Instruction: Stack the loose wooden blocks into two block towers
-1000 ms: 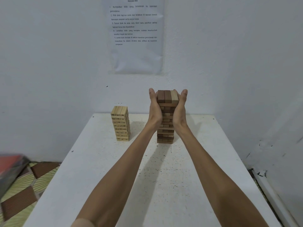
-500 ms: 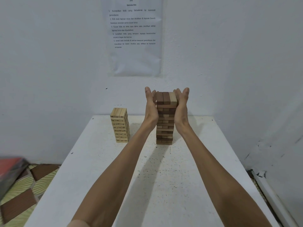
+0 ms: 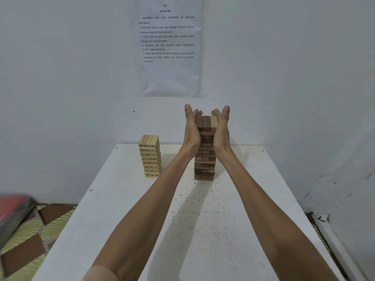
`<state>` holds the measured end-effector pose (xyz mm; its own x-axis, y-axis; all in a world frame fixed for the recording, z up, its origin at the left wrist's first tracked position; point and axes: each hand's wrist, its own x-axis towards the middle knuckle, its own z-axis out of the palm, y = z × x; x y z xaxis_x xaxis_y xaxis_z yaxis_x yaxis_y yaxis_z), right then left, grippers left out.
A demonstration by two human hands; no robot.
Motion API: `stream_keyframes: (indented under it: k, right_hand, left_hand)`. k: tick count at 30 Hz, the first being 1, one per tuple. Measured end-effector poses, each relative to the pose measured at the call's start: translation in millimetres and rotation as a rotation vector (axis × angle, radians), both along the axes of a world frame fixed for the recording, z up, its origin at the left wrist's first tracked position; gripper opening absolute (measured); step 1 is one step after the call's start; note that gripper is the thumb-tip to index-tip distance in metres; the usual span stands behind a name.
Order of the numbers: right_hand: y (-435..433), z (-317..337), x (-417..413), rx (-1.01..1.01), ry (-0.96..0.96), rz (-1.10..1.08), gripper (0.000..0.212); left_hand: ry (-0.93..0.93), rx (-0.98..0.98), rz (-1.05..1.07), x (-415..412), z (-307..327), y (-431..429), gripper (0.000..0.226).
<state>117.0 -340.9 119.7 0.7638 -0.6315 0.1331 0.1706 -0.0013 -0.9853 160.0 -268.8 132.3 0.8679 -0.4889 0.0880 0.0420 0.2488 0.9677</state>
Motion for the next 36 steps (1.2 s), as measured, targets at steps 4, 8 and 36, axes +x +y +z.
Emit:
stream_keyframes:
  k: [4,8,36]
  right_hand:
    - [-3.2,0.6,-2.9,-0.003,-0.01,0.039,0.096]
    - [-5.7,-14.1,-9.3,0.09,-0.081,-0.04,0.092]
    - [17.5,-117.3,-11.7,0.175,0.085,-0.046,0.088]
  left_hand:
    - [-0.011,-0.013,-0.006,0.3,-0.7,1.2,0.082]
    - [-0.002,-0.024,0.019,6.6,-18.7,6.3,0.088]
    - [0.204,0.006,-0.019,-14.3,-125.2,4.2,0.088]
